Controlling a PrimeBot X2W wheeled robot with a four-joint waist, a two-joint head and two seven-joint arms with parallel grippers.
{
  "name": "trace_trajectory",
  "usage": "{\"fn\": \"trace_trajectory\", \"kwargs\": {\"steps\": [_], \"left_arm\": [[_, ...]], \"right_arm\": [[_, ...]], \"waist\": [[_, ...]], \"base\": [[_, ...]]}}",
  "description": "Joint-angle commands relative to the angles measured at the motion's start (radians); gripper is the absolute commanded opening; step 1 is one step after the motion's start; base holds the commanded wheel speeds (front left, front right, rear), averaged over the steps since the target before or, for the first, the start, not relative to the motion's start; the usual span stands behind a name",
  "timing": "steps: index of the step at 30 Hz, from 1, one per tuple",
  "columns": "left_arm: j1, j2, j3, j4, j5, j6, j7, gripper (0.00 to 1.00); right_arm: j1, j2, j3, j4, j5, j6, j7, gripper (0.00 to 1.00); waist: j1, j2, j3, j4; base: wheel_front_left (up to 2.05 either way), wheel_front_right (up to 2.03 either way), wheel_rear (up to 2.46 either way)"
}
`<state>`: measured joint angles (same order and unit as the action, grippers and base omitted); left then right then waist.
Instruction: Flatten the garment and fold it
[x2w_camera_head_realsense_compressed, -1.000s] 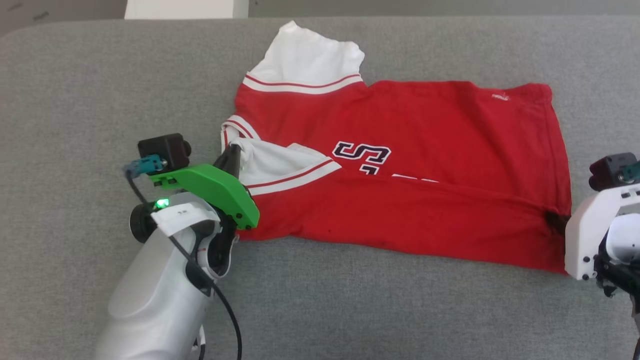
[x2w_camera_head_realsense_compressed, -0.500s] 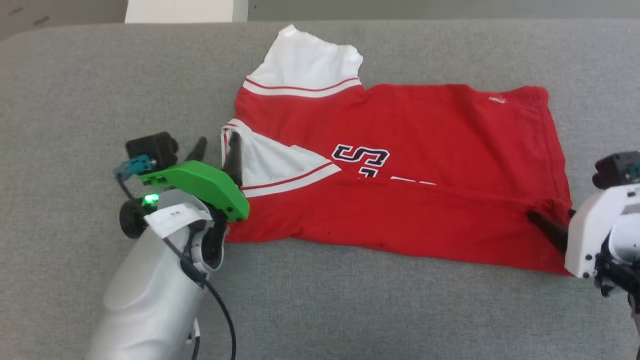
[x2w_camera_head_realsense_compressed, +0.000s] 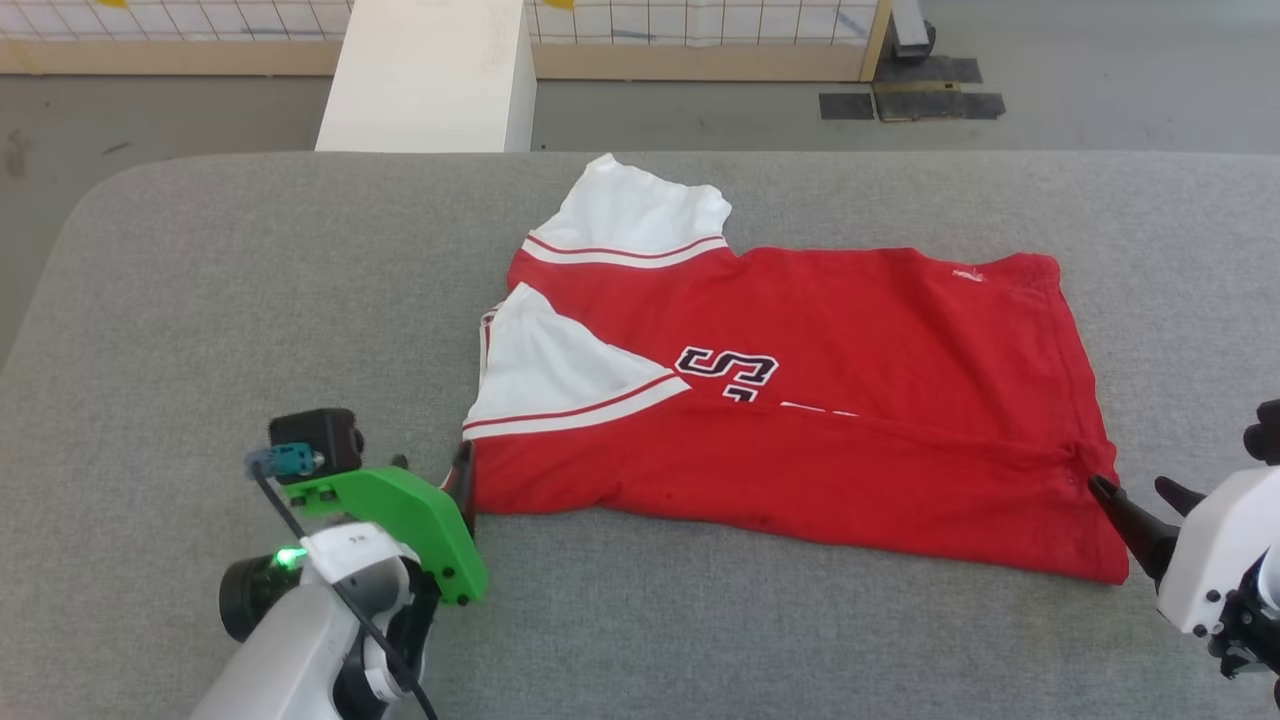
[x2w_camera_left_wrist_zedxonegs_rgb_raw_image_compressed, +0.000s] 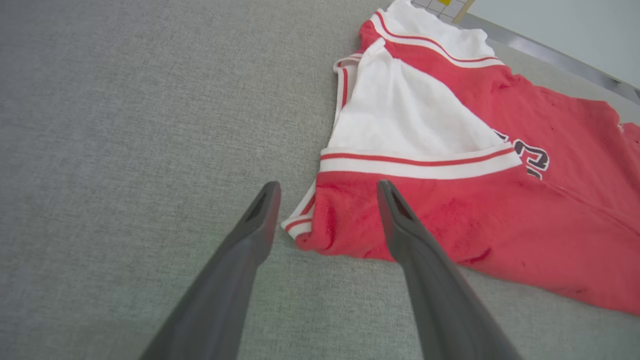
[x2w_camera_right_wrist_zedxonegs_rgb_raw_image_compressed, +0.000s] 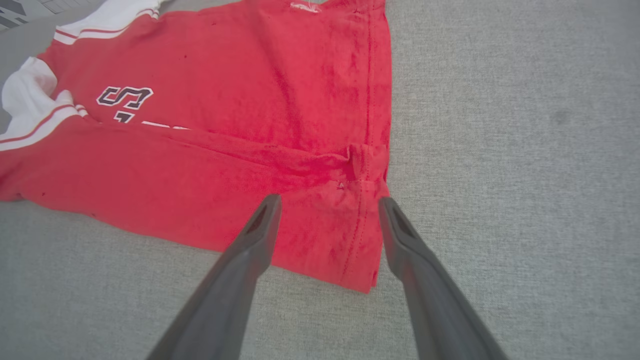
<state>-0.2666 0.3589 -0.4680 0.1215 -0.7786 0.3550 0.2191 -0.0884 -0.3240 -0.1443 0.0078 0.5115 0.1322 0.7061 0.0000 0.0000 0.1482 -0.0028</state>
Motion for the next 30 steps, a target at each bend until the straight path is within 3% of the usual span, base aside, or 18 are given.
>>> {"fn": "trace_trajectory", "kwargs": {"steps": [1,7,20,21,22,30], "left_arm": [[0.011,0.009,-0.007,-0.017,-0.003,0.012,0.02,1.0],[-0.008,0.039,-0.061,-0.02,0.013,0.044,0.147,1.0],[-0.088,0.037,-0.107,0.156,0.014,0.076,0.298,1.0],[-0.083,0.034,-0.109,0.158,0.007,0.073,0.305,0.45],[-0.078,0.029,-0.107,0.155,-0.002,0.07,0.307,0.01],[-0.037,0.002,-0.061,0.083,-0.05,0.048,0.236,0.0]], "right_arm": [[0.013,0.01,-0.011,-0.016,-0.008,-0.002,0.008,1.0],[0.042,0.046,-0.049,-0.09,-0.025,-0.002,0.036,1.0],[0.041,0.057,-0.062,-0.129,-0.027,-0.002,0.049,1.0],[0.042,0.057,-0.064,-0.129,-0.029,-0.002,0.049,1.0],[0.044,0.055,-0.067,-0.129,-0.031,-0.002,0.049,1.0],[0.064,0.035,-0.059,-0.145,-0.114,-0.002,0.076,1.0]], "waist": [[0.0,0.0,-0.008,0.0],[0.0,0.0,0.007,-0.019],[0.0,0.0,0.074,-0.082],[0.0,0.0,0.076,-0.083],[0.0,0.0,0.077,-0.083],[0.0,0.0,0.074,-0.064]], "base": [[0.0,0.0,0.0],[0.0,0.0,0.0],[0.0,0.0,0.0],[0.0,0.0,0.0],[0.0,0.0,0.0],[0.0,0.0,0.0]]}}
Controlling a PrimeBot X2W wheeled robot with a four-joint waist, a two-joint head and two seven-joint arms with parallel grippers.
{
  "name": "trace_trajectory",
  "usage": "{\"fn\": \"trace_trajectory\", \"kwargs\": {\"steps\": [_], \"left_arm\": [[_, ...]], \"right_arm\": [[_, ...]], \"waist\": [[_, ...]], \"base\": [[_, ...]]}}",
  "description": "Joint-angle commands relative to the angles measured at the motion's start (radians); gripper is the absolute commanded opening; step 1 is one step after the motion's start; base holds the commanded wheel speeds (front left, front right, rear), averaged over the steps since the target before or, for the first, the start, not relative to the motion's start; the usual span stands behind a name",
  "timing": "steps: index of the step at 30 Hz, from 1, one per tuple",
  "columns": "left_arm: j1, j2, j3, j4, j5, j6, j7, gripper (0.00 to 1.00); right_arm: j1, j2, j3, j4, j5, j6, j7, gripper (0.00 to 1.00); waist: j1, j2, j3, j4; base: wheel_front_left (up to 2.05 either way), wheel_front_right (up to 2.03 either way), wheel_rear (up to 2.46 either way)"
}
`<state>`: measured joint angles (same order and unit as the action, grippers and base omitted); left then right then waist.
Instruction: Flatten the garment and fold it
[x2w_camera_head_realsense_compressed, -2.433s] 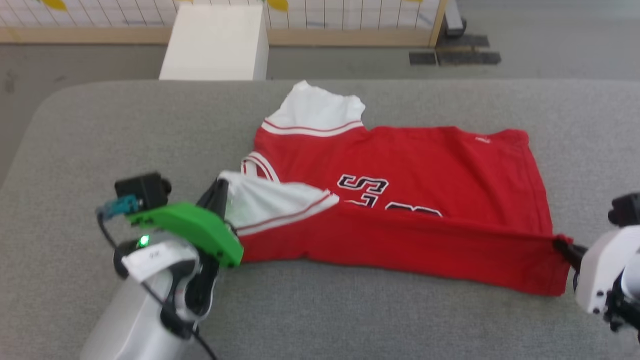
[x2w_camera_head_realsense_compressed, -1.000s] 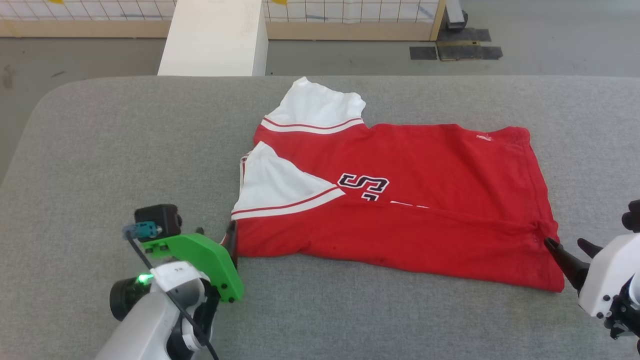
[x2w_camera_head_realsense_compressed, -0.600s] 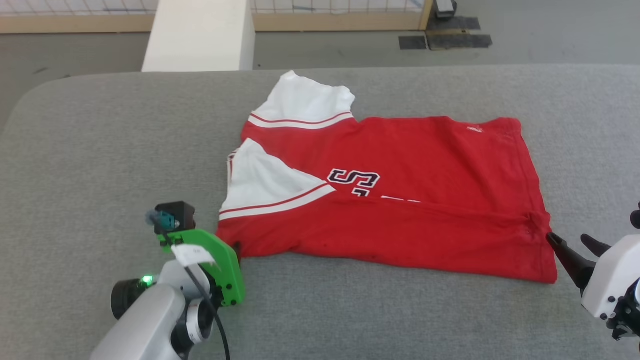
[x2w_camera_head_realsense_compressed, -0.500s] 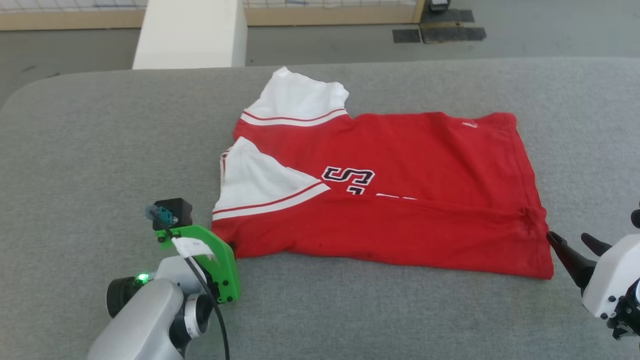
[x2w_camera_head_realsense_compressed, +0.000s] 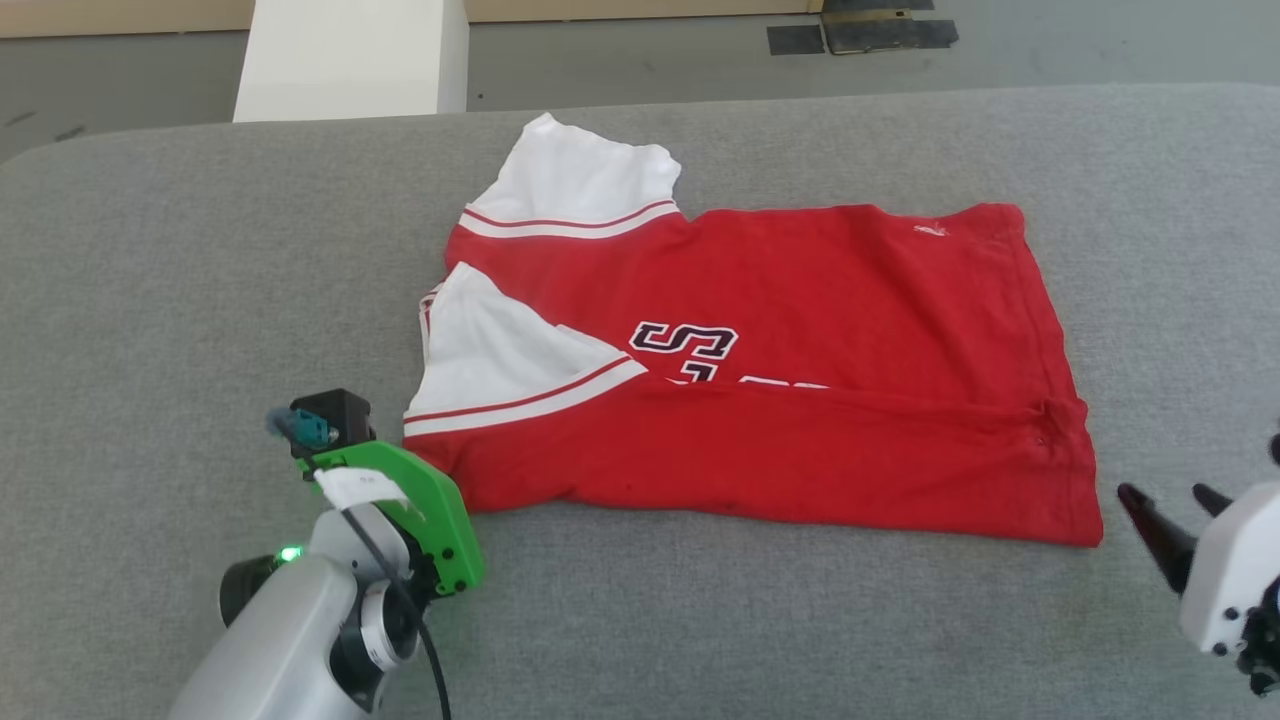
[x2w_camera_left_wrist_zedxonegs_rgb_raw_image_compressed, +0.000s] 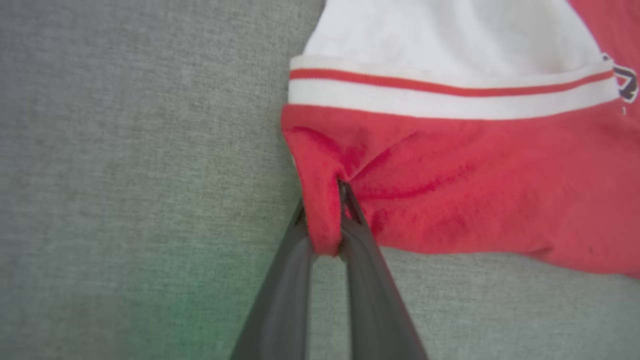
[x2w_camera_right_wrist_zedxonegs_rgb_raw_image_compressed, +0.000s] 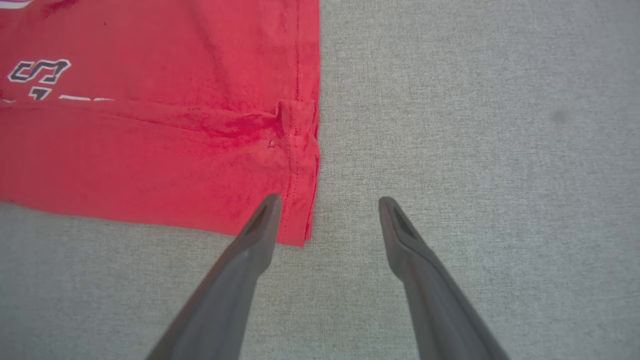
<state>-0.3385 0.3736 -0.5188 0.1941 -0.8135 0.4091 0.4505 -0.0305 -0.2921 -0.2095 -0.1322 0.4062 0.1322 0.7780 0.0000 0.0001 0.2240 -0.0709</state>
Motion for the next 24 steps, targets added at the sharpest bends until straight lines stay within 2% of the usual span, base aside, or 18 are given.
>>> {"fn": "trace_trajectory", "kwargs": {"steps": [1,5,11,20,21,22,23,24], "left_arm": [[0.04,-0.015,-0.005,-0.003,-0.017,-0.006,-0.007,0.0],[0.056,-0.013,0.002,-0.056,-0.014,-0.002,-0.032,0.0],[0.04,-0.014,-0.013,-0.094,0.003,0.002,-0.033,0.0],[0.037,-0.018,-0.02,-0.099,0.011,0.009,-0.042,0.0],[0.039,-0.018,-0.018,-0.099,0.009,0.009,-0.045,0.0],[0.04,-0.018,-0.016,-0.099,0.008,0.008,-0.047,0.0],[0.043,-0.016,-0.012,-0.1,0.005,0.007,-0.05,0.0],[0.045,-0.013,-0.007,-0.102,0.002,0.006,-0.053,0.0]], "right_arm": [[0.005,0.002,0.014,-0.002,-0.022,-0.002,0.011,1.0],[-0.021,0.0,0.055,0.042,-0.082,-0.002,0.022,1.0],[-0.081,0.001,0.111,0.172,-0.162,-0.002,-0.033,1.0],[-0.119,-0.028,0.221,0.309,-0.148,-0.002,-0.041,1.0],[-0.122,-0.03,0.223,0.319,-0.136,-0.002,-0.038,0.47],[-0.125,-0.034,0.226,0.323,-0.129,-0.002,-0.038,0.17],[-0.129,-0.041,0.231,0.325,-0.117,-0.002,-0.04,0.0],[-0.131,-0.046,0.235,0.325,-0.105,-0.002,-0.038,0.0]], "waist": [[0.0,-0.0001,-0.002,0.006],[0.0,-0.0001,0.005,0.019],[0.0,-0.0001,0.034,0.046],[0.0,-0.0001,0.053,0.058],[0.0,-0.0001,0.051,0.058],[0.0,-0.0001,0.049,0.059],[0.0,-0.0001,0.045,0.059],[0.0,-0.0001,0.04,0.059]], "base": [[0.0,0.0,0.0],[0.0,0.0,0.0],[0.0,0.0,0.0],[0.0,0.0,0.0],[0.0,0.0,0.0],[0.0,0.0,0.0],[0.0,0.0,0.0],[0.0,0.0,0.0]]}}
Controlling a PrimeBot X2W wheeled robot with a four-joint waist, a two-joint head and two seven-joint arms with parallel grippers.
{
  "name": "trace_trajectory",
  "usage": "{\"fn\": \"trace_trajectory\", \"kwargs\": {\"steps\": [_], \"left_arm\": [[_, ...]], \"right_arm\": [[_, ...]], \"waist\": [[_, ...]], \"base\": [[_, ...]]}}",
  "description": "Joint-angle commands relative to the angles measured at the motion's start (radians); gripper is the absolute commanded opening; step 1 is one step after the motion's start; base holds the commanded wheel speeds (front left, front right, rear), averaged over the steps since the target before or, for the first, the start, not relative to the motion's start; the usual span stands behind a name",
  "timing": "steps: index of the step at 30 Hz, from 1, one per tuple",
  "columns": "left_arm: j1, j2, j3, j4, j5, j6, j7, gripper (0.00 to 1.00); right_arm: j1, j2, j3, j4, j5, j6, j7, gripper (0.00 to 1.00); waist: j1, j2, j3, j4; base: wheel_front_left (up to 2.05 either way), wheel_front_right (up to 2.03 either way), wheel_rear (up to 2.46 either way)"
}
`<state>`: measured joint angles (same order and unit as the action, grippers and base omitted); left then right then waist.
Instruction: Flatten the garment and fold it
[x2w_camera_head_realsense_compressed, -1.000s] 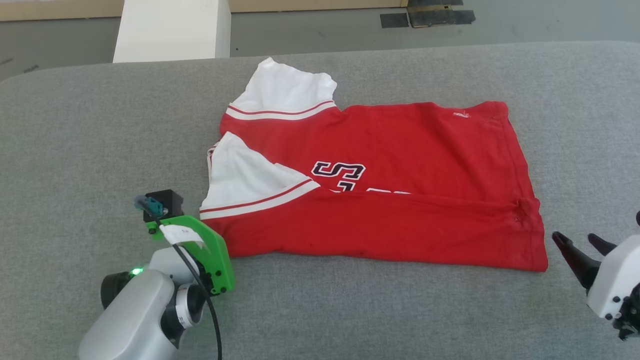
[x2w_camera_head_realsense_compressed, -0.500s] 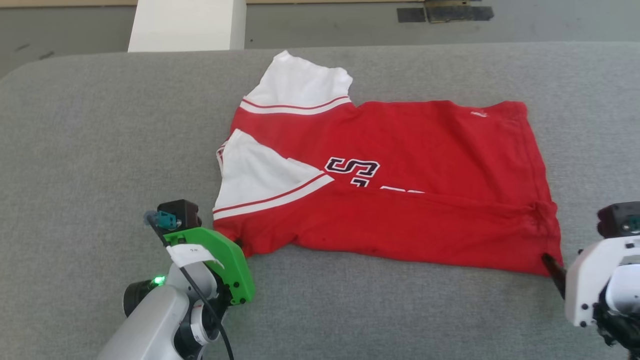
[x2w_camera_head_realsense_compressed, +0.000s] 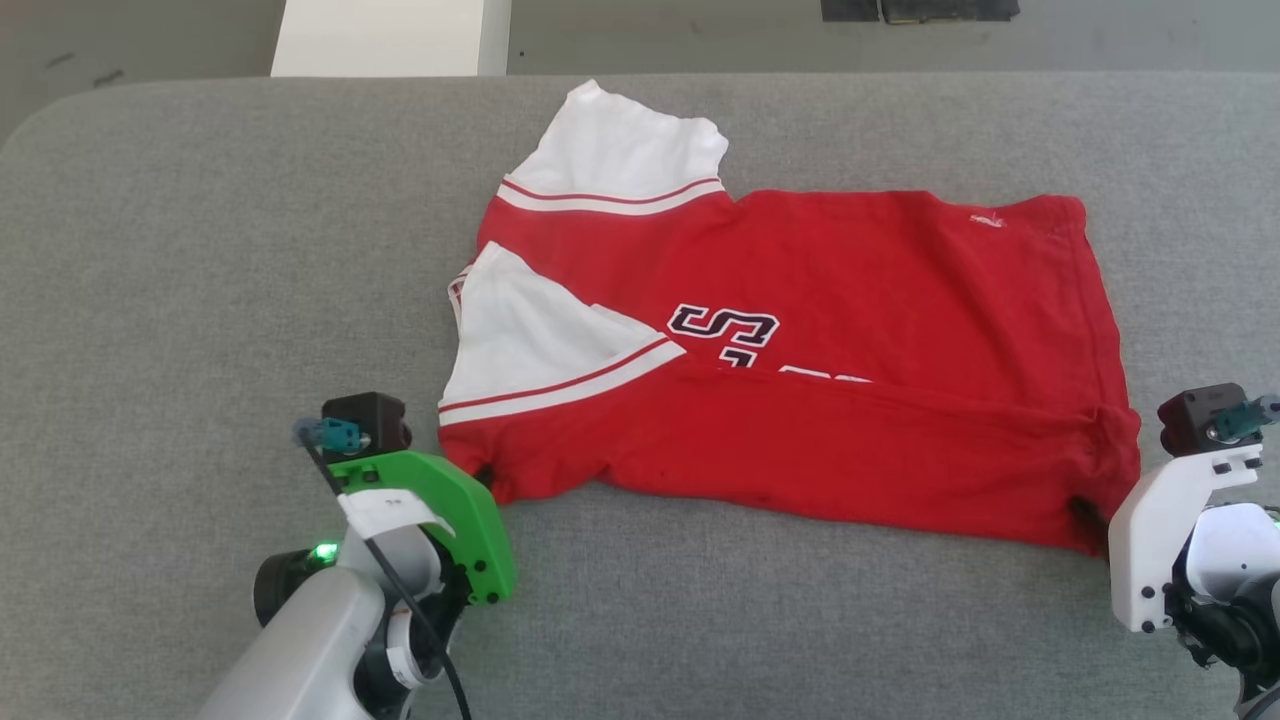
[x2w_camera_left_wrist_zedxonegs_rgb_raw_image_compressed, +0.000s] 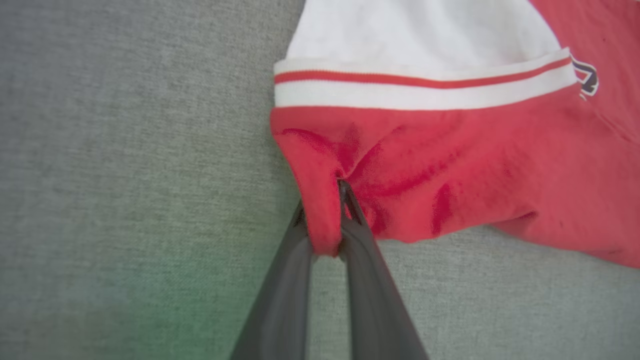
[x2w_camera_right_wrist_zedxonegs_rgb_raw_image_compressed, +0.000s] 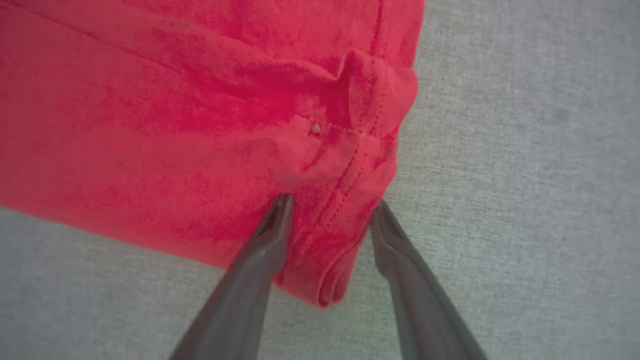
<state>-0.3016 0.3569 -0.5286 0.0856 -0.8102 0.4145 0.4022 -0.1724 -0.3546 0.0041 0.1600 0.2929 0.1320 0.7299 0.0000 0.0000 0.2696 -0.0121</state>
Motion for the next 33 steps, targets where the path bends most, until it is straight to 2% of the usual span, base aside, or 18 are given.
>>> {"fn": "trace_trajectory", "kwargs": {"steps": [1,8,13,17,22,27,28,30,31,32,33], "left_arm": [[0.012,0.007,0.011,0.004,-0.006,0.0,-0.009,0.0],[0.06,0.041,0.07,-0.044,-0.037,0.011,-0.036,0.0],[0.138,0.079,0.095,-0.126,-0.057,0.035,-0.026,0.0],[0.228,0.096,0.095,-0.189,-0.069,0.061,-0.018,0.0],[0.32,0.07,0.078,-0.199,-0.1,0.072,-0.019,0.0],[0.338,0.031,0.07,-0.133,-0.131,0.046,-0.03,0.0],[0.334,0.028,0.069,-0.117,-0.134,0.041,-0.029,0.11],[0.32,0.024,0.073,-0.089,-0.138,0.031,-0.033,1.0],[0.31,0.025,0.076,-0.08,-0.138,0.027,-0.035,1.0],[0.303,0.026,0.08,-0.076,-0.138,0.024,-0.037,1.0],[0.295,0.029,0.085,-0.076,-0.138,0.022,-0.039,1.0]], "right_arm": [[0.008,0.009,0.02,0.032,0.021,-0.001,0.011,0.0],[0.004,-0.043,-0.021,-0.016,0.071,-0.001,0.012,0.0],[0.046,-0.079,-0.069,-0.077,0.082,-0.001,0.042,0.0],[0.116,-0.083,-0.093,-0.112,0.087,-0.001,0.089,0.0],[0.197,-0.054,-0.116,-0.103,0.093,-0.001,0.12,0.0],[0.224,-0.018,-0.109,-0.051,0.081,-0.001,0.094,0.0],[0.223,-0.015,-0.107,-0.036,0.075,-0.001,0.085,0.0],[0.217,-0.007,-0.103,-0.003,0.067,-0.001,0.067,0.01],[0.212,-0.003,-0.101,0.01,0.066,-0.001,0.056,0.71],[0.206,-0.003,-0.099,0.016,0.065,-0.001,0.047,1.0],[0.199,-0.002,-0.099,0.02,0.066,-0.001,0.036,1.0]], "waist": [[0.0,0.0,-0.014,0.0],[0.0,0.0,-0.087,0.0],[0.0,0.0,-0.152,0.008],[0.0,0.0,-0.178,0.016],[0.0,0.0,-0.177,0.022],[0.0,0.0,-0.17,0.023],[0.0,0.0,-0.17,0.023],[0.0,0.0,-0.171,0.024],[0.0,0.0,-0.172,0.024],[0.0,0.0,-0.173,0.024],[0.0,0.0,-0.176,0.023]], "base": [[0.0,0.0,0.0],[0.0,0.0,0.0],[0.0,0.0,0.0],[0.0,0.0,0.0],[0.0,0.0,0.0],[0.0,0.0,0.0],[0.0,0.0,0.0],[0.0,0.0,0.0],[0.0,0.0,0.0],[0.0,0.0,0.0],[0.0,0.0,0.0]]}}
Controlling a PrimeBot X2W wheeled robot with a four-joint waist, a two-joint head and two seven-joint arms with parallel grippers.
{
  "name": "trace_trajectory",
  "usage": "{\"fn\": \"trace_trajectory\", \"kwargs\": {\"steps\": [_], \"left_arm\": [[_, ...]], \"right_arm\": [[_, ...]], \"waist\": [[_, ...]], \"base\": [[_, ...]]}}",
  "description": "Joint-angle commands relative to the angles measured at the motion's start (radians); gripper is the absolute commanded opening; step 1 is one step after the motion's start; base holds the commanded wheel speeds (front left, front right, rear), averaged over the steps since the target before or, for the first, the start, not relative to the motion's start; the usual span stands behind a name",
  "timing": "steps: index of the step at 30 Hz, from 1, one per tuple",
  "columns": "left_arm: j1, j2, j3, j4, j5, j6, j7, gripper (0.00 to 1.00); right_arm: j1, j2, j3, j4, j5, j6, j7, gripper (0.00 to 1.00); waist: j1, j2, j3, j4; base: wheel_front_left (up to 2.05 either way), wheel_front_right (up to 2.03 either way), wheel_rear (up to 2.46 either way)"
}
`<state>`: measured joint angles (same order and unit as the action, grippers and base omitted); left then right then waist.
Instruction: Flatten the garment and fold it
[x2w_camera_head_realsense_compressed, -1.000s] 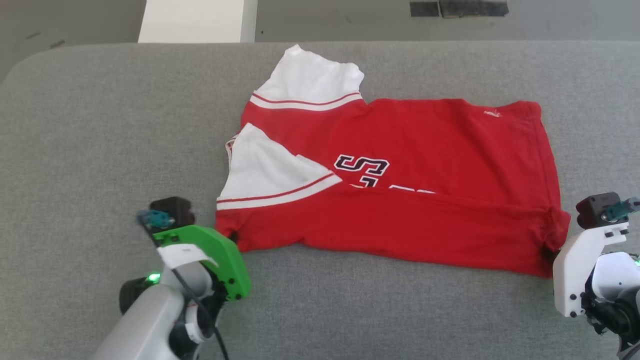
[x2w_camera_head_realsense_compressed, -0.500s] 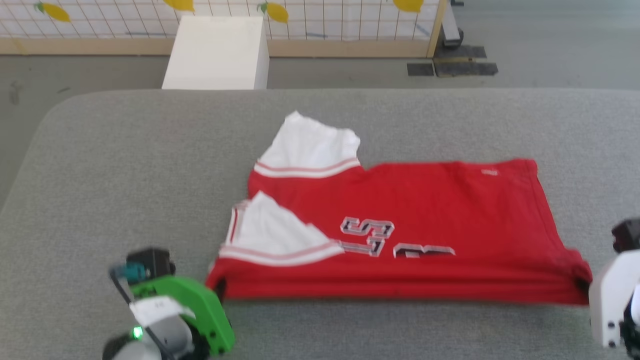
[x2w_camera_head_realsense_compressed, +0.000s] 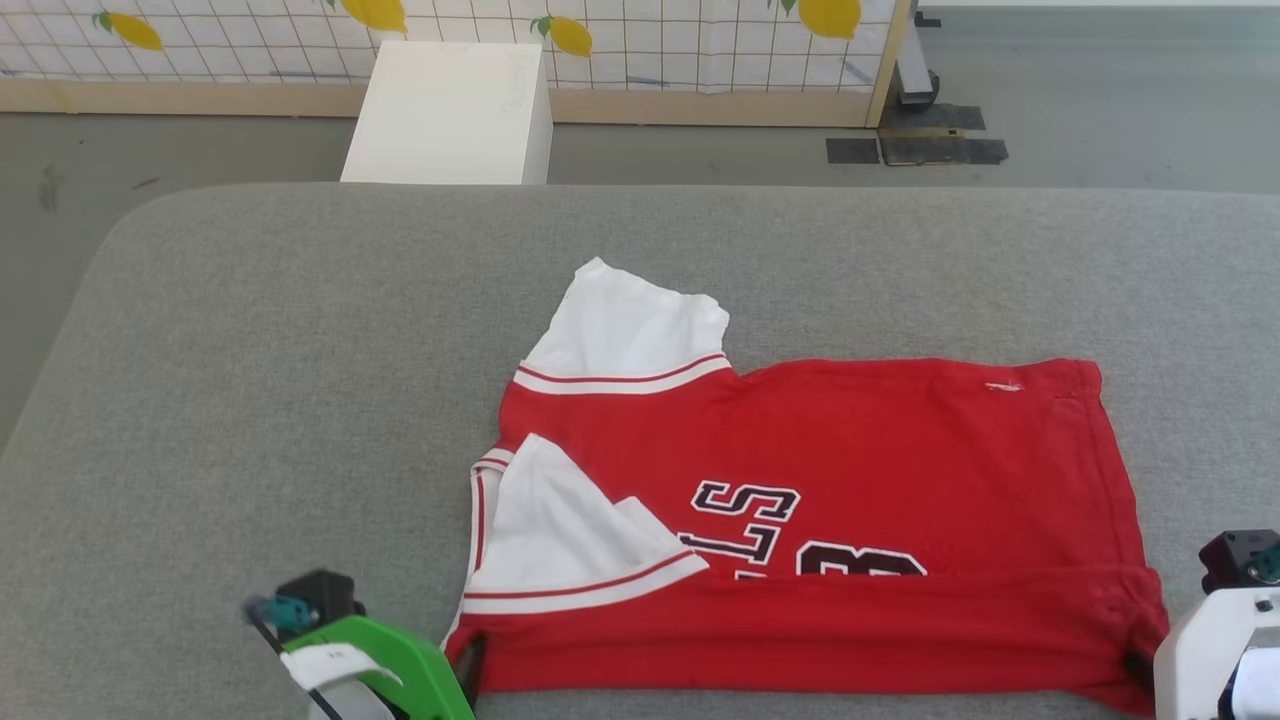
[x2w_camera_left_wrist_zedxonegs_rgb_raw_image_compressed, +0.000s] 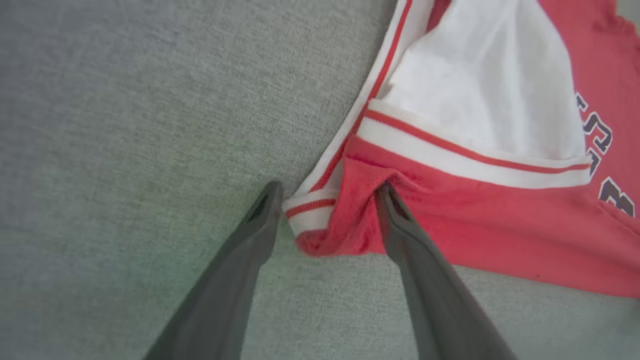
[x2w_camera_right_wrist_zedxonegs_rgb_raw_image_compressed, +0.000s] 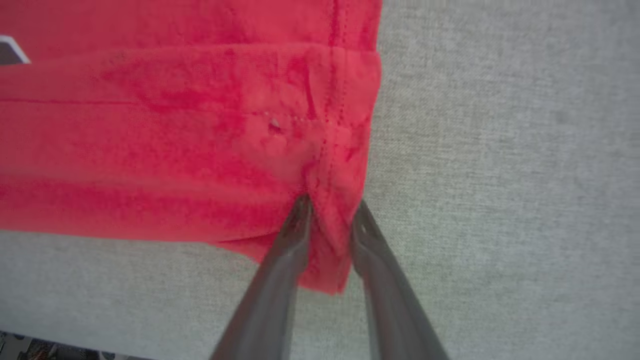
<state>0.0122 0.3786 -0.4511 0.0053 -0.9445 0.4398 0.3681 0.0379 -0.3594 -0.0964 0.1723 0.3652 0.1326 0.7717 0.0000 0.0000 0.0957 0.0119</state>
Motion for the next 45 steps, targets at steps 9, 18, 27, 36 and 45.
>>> {"fn": "trace_trajectory", "kwargs": {"steps": [9,18,27,36,45], "left_arm": [[-0.09,0.079,0.076,-0.156,0.035,0.029,-0.025,1.0],[-0.297,0.07,0.059,-0.128,0.21,-0.067,-0.252,1.0],[-0.581,-0.049,-0.067,0.161,0.318,-0.187,-0.339,1.0],[-0.904,-0.153,-0.135,0.515,0.323,-0.267,-0.182,1.0],[-1.17,-0.216,-0.168,0.768,0.3,-0.268,0.119,1.0]], "right_arm": [[-0.08,-0.013,-0.056,-0.117,0.037,-0.002,-0.047,1.0],[-0.212,0.0,-0.117,-0.147,0.027,-0.002,-0.108,1.0],[-0.353,-0.063,-0.095,-0.075,0.026,-0.002,-0.156,1.0],[-0.454,-0.114,-0.014,-0.082,0.066,-0.002,-0.154,1.0],[-0.467,-0.139,0.043,-0.12,0.1,-0.002,-0.159,1.0]], "waist": [[0.0,0.0,-0.03,-0.014],[0.0,0.0,0.01,-0.017],[0.0,0.0,0.179,0.002],[0.0,0.0,0.316,-0.01],[0.0,0.0,0.395,-0.045]], "base": [[0.0,0.0,0.0],[0.0,0.0,0.0],[0.0,0.0,0.0],[0.0,0.0,0.0],[0.0,0.0,0.0]]}}
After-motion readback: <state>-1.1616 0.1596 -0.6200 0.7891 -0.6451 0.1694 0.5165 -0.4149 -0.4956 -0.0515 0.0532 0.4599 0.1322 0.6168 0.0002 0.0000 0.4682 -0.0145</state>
